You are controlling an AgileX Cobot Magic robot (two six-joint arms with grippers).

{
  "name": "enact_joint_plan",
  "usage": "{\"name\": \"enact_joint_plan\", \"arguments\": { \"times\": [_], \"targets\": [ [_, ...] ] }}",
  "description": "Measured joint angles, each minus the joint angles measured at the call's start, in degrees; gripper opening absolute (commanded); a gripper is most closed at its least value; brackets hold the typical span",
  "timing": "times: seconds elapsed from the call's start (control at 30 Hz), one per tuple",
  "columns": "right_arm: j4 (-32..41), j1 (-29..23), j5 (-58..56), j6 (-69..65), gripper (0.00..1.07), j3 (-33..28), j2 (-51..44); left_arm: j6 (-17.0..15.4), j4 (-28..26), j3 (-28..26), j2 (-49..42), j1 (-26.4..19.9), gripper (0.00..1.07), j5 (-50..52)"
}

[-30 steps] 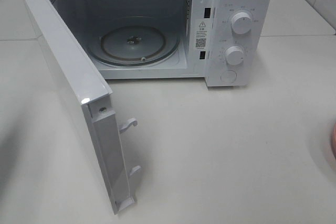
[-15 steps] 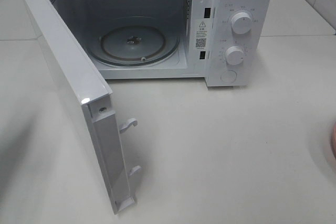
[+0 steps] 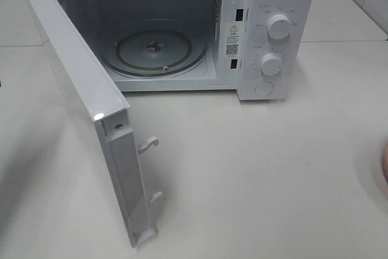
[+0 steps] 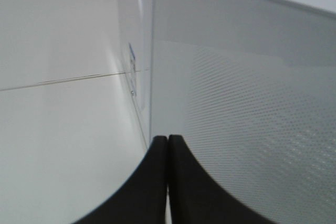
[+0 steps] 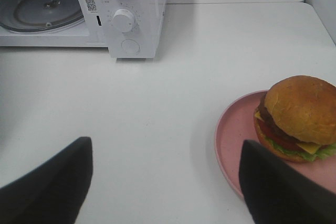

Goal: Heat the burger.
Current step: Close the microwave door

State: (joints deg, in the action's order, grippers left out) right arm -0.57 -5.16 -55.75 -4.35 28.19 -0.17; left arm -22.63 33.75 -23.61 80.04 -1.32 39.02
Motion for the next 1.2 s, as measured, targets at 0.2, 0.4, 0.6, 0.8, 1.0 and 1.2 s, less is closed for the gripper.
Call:
{"name": "enact_joint_plan", "arguments": {
  "times": [0.2, 0.4, 0.6, 0.8, 1.0, 1.2],
  "targets": [
    [0.00, 0.00, 0.00, 0.00, 0.76, 0.00, 0.00, -0.17, 0.46, -2.01, 3.27, 3.44, 0.00, 0.69],
    [0.00, 0.00, 0.00, 0.00, 0.76, 0.00, 0.00, -0.23, 0.11, -2.18, 4.81, 3.95, 0.00, 0.92],
    [0.00, 0.00, 0.00, 0.00, 0.76, 0.00, 0.00, -0.23, -0.06, -4.64, 7.56, 8.08, 0.00, 1.26],
    [0.00, 0.00, 0.00, 0.00, 0.76, 0.00, 0.00, -0.40, -1.72, -5.73, 7.68, 10.43, 0.00, 0.29],
    [0.00, 0.00, 0.00, 0.00, 0.76, 0.00, 0.00, -0.97, -2.69, -7.10, 8.08, 12.83, 0.00, 0.52],
    [0.00, 0.00, 0.00, 0.00, 0.76, 0.00, 0.00, -1.78, -3.15, -9.57, 9.74, 15.53, 0.00, 0.52]
  ]
}}
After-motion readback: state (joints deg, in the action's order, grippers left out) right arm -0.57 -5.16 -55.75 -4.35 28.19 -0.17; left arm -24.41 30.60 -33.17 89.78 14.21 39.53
